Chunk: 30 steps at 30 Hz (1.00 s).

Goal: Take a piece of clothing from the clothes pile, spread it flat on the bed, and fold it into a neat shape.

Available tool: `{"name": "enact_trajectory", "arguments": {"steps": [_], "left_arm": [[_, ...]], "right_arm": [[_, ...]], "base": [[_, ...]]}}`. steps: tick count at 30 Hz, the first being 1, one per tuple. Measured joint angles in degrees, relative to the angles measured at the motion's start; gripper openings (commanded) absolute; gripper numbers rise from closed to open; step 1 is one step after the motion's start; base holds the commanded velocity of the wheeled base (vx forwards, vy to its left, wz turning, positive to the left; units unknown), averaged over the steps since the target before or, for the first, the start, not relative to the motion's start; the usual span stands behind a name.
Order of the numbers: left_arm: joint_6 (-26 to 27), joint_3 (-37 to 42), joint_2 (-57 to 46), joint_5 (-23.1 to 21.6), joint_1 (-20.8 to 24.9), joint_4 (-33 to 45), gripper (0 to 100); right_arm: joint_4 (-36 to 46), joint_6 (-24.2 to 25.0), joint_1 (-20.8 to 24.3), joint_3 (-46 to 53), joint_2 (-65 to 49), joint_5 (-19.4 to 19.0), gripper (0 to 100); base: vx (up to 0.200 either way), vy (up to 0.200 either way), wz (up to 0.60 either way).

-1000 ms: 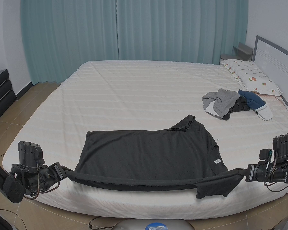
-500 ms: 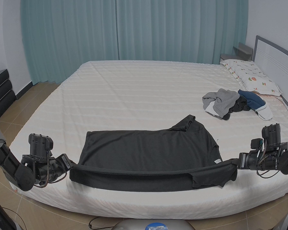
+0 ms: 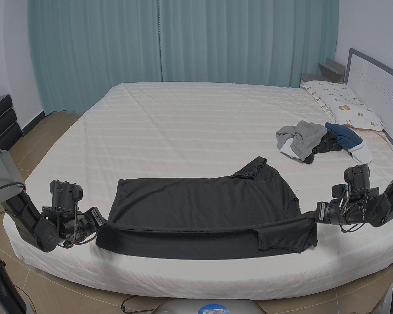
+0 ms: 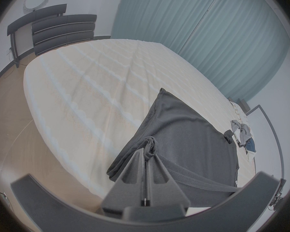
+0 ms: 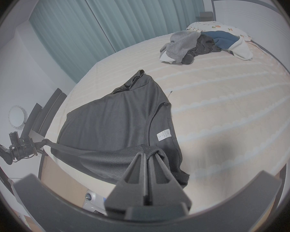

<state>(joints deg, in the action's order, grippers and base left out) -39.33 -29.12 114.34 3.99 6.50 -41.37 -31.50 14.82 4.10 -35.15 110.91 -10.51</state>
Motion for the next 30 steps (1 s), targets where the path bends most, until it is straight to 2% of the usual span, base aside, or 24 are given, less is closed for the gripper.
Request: {"name": "enact_trajectory", "arguments": {"steps": [9, 22, 30], "left_arm": [[0.06, -2.27, 2.83, -0.02, 0.06, -0.06, 0], [-0.16, -4.47, 6.36, -0.11, 0.04, -0.56, 0], [-0.22, -5.00, 7.33, -2.71, 0.26, -0.44, 0]], "right_arm": [[0.20, -0.05, 0.00, -4.12, 4.13, -1.39, 0], [0.17, -0.05, 0.17, -8.40, 9.31, -1.45, 0], [-0.33, -0.02, 0.28, -9.17, 10.90, -2.22, 0]], "base": [[0.000, 0.000, 0.00], [0.000, 0.000, 0.00], [0.000, 0.000, 0.00]]}}
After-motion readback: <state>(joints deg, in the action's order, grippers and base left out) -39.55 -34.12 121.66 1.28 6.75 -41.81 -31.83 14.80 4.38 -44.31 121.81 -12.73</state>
